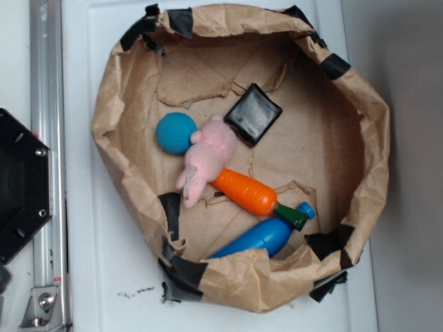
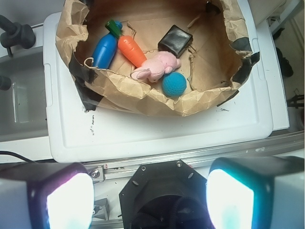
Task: Grab the black box.
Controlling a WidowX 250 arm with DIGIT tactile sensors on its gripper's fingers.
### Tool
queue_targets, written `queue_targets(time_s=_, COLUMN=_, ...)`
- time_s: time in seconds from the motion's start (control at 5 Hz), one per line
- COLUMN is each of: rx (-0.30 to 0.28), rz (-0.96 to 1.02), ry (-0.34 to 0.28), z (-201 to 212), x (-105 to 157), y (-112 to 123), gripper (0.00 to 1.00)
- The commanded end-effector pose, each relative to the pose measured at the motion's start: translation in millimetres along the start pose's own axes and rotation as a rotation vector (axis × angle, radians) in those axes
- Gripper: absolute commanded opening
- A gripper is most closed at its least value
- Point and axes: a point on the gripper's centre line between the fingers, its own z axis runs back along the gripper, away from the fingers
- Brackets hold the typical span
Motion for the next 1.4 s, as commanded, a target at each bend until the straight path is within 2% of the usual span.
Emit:
queue_targets(time_s=0.0, rx=0.000, rz=0.000, ry=0.000, z=0, x=0, y=0, gripper=1.00)
queue_targets(time_s=0.2, rx=-0.024, rz=0.098, ry=0.143, z=-54, x=46, y=13, gripper=1.00)
queue_targets(time_s=0.4, rx=0.011, rz=0.192, ry=0.114, z=-105, x=81, y=24, gripper=1.00)
queue_targets(time_s=0.6, rx=0.016, rz=0.285, ry=0.096, z=-135, x=98, y=28, gripper=1.00)
queue_targets(time_s=0.8, rx=0.097, rz=0.341, ry=0.058, z=-148, x=111, y=22, gripper=1.00)
queue_targets(time_s=1.0, rx=0.136, rz=0.431, ry=0.032, z=-155, x=119, y=42, gripper=1.00)
queue_targets(time_s=1.2, rx=0.120, rz=0.503, ry=0.019, z=-157, x=124, y=64, gripper=1.00)
